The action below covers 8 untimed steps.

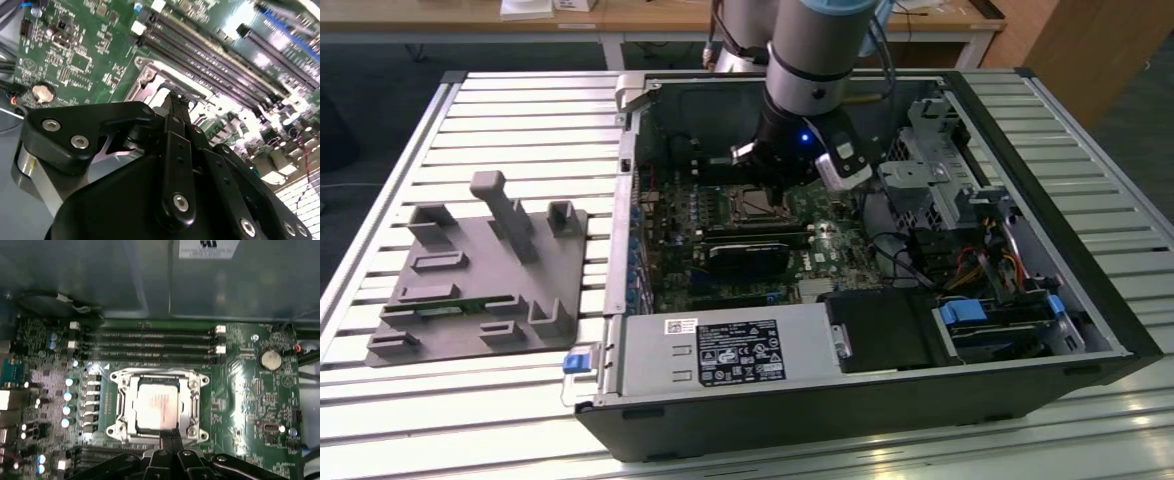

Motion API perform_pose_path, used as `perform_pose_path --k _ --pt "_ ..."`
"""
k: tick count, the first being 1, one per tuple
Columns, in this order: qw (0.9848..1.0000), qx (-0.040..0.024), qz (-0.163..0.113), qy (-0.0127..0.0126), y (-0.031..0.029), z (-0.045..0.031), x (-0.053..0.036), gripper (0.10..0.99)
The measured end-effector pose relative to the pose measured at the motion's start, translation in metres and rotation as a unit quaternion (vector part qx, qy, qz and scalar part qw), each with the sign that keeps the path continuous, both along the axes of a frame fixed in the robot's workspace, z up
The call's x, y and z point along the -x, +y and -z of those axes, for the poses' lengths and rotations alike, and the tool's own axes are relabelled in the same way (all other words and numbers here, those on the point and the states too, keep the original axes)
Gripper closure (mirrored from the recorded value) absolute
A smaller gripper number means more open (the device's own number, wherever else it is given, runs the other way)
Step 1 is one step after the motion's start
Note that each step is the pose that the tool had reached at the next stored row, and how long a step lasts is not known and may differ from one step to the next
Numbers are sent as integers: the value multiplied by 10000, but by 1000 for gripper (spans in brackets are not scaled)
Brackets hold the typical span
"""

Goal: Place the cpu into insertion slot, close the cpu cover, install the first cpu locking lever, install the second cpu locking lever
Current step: 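Install the second cpu locking lever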

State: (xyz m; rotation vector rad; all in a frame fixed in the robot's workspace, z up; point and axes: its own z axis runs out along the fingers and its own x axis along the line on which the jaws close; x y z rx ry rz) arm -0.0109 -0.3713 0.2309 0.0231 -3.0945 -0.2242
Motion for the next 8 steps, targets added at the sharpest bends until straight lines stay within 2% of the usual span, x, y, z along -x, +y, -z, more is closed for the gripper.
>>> perform_pose_path --k 5,8 --pt "10000 -1 0 1 -85 3 4 980" --pt "10000 -4 1 1 -111 4 75 980"
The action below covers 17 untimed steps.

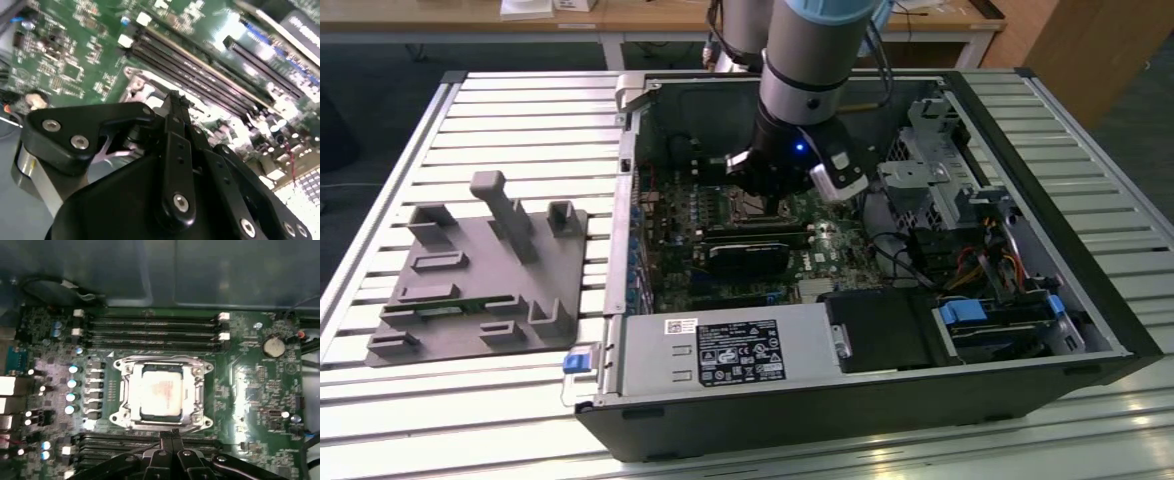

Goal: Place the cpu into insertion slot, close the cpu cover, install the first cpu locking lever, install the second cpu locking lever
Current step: 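Install the second cpu locking lever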

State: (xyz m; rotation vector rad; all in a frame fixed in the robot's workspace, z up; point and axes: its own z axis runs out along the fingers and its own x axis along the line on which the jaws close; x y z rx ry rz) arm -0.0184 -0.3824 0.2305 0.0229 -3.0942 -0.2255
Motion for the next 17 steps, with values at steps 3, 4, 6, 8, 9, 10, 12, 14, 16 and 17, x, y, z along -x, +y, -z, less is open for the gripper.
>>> perform_pose_path --k 3,4,6,8,9,10,12,14,16,17 --pt "10000 -2 0 0 -8 0 133 980" --pt "10000 -6 -1 0 -9 1 164 980" --pt "10000 -76 0 1 -13 0 174 980" --pt "9998 -185 1 9 -32 1 174 980" --pt "9998 -193 1 11 -49 1 175 980" --pt "9998 -194 1 11 -62 1 175 980" --pt "9998 -194 2 11 -88 1 186 980" --pt "9998 -194 1 11 -97 2 226 980" --pt "9998 -194 1 11 -102 5 281 980" --pt "9998 -194 2 10 -103 17 309 980"
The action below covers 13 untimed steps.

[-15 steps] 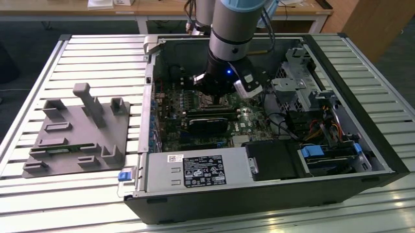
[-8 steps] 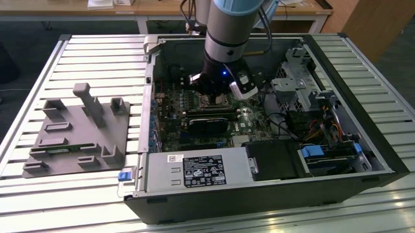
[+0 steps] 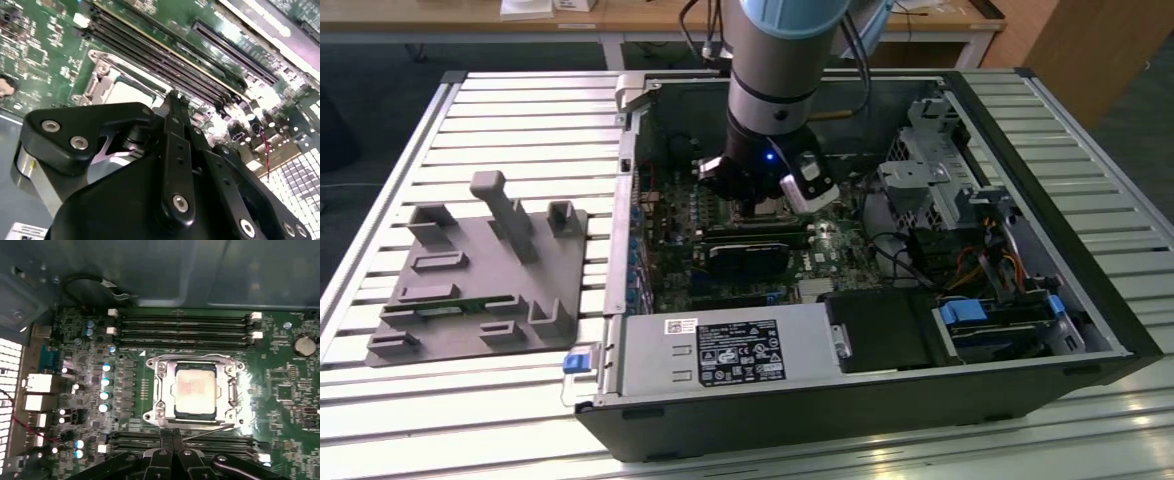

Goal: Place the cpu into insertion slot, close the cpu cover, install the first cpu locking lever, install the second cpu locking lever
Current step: 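Install the second cpu locking lever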

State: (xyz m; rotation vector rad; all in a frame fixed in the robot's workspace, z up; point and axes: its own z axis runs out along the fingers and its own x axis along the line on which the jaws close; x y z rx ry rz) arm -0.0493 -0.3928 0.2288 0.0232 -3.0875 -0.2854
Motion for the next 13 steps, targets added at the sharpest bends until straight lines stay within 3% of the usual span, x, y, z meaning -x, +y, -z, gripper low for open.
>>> perform_pose_path --k 5,13 --pt "10000 0 11 23 -1 84 1 980" --pt "10000 -93 15 25 -50 88 41 980"
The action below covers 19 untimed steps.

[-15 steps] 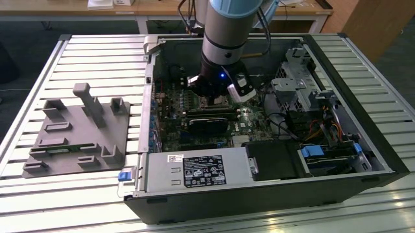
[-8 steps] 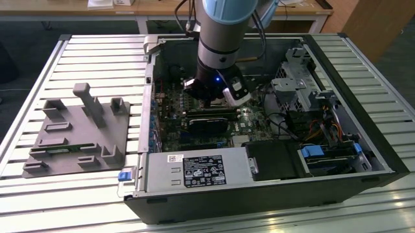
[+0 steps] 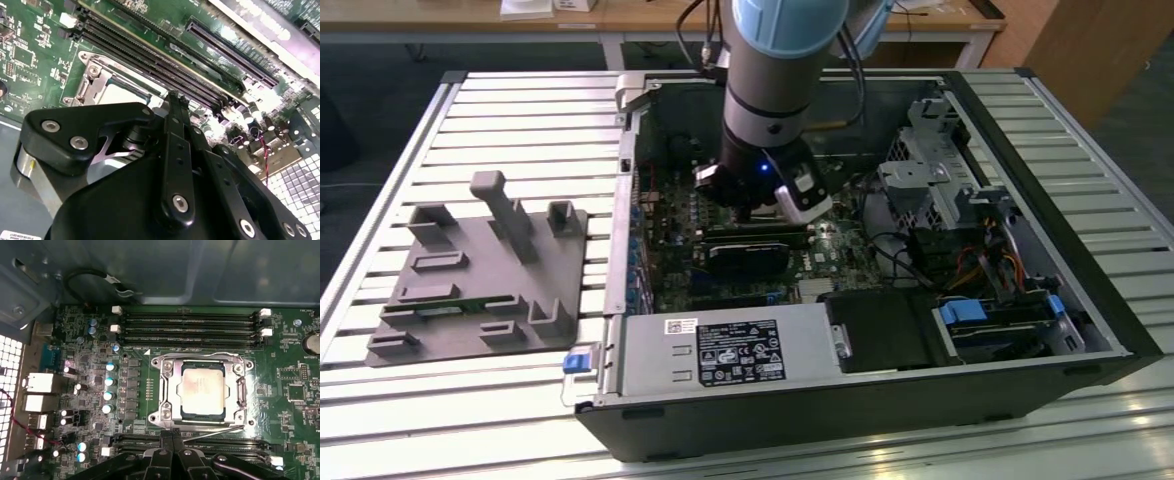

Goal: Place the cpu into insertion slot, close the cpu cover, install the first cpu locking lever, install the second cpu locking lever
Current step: 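Install the second cpu locking lever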

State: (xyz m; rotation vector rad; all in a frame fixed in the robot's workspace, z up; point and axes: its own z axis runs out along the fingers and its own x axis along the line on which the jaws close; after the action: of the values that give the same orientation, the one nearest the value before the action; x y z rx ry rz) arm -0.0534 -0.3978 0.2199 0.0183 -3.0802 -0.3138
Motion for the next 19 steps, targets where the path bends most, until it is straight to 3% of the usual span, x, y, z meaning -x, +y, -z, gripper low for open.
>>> perform_pose_path --k 8,13,19 --pt "10000 -27 8 0 -16 44 51 980" --pt "9999 -141 17 0 -50 60 59 980" --pt "9998 -213 21 1 -91 68 101 980"
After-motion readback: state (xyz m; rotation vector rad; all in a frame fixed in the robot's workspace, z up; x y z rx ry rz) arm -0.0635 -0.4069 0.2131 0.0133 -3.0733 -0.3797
